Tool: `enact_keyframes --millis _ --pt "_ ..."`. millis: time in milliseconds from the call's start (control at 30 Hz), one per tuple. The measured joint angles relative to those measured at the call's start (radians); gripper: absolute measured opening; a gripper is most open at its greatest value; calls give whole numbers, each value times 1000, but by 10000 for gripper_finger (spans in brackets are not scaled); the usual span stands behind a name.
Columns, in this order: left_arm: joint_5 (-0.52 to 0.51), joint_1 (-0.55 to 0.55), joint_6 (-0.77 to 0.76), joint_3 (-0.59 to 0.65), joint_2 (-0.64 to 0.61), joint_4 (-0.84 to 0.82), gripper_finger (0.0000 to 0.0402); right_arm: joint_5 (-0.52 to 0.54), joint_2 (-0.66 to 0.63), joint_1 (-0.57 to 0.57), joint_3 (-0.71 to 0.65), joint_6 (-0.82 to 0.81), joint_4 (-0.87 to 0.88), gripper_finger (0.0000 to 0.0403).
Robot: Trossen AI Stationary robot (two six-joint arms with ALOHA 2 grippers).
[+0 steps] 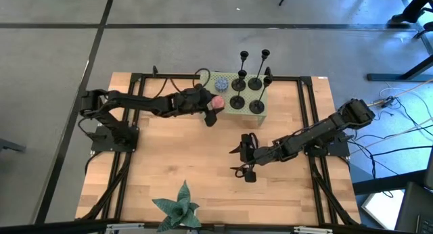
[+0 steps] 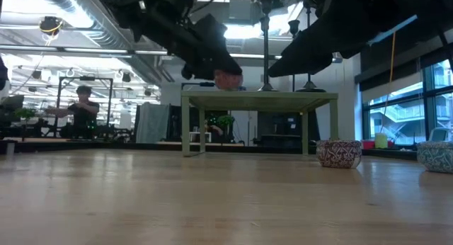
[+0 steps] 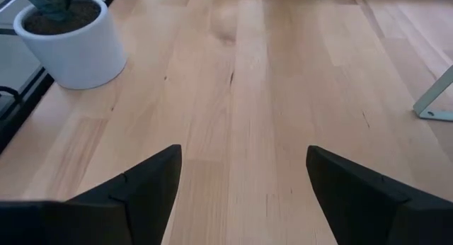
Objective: Pick & Place candle stick holders
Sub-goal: Put the red scented candle on the shelf
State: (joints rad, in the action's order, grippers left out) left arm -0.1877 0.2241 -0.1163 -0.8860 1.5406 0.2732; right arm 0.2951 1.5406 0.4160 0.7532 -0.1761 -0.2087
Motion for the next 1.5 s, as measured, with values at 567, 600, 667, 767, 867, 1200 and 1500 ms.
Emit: enact_keyframes --millis 567,600,667,767,867,1200,1500 --pt "-3 9 59 0 24 92 299 0 0 0 0 -2 0 305" --pt "-3 8 67 0 23 101 299 0 0 0 0 -2 0 305" --pt "-3 8 75 0 23 96 299 0 0 0 0 -2 -2 305" --pt "-1 8 64 0 23 90 299 0 0 0 0 -1 -2 305" --pt "-2 8 54 0 23 91 299 0 0 0 0 0 -2 305" --pt "-29 9 26 0 95 150 299 0 0 0 0 0 -3 305" --pt "-12 32 49 0 100 149 299 0 0 0 0 1 0 305"
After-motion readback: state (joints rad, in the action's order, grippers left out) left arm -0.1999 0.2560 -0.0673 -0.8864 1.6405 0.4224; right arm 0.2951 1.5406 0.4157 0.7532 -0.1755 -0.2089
